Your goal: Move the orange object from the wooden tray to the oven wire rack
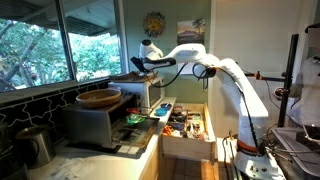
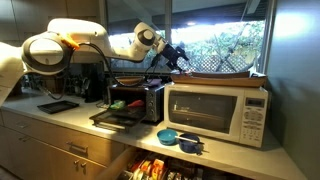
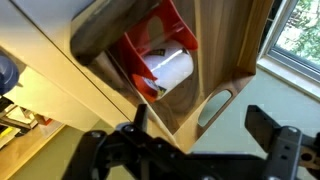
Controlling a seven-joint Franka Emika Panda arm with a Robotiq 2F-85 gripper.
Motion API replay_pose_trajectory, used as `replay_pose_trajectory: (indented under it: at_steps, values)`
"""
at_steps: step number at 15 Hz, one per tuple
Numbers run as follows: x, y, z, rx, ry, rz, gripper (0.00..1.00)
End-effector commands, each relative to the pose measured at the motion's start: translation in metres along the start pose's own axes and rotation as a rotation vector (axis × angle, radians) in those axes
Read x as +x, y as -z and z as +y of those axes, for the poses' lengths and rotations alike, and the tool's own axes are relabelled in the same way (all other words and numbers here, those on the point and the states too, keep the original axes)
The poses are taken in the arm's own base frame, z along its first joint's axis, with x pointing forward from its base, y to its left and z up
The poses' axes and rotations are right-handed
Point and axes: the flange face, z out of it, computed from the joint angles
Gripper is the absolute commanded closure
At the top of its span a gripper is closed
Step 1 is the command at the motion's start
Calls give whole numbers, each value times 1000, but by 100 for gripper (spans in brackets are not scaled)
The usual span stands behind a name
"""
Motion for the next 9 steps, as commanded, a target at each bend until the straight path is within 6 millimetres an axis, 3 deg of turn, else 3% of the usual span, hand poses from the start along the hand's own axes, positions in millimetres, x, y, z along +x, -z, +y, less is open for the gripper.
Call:
replay_pose_trajectory:
  at_steps: [1, 5, 9]
  values:
    - [1, -9, 6, 1, 14, -13, 0]
    - [-8, -15, 8, 12, -8, -12, 0]
    - [-11, -19, 8, 31, -24, -14, 10]
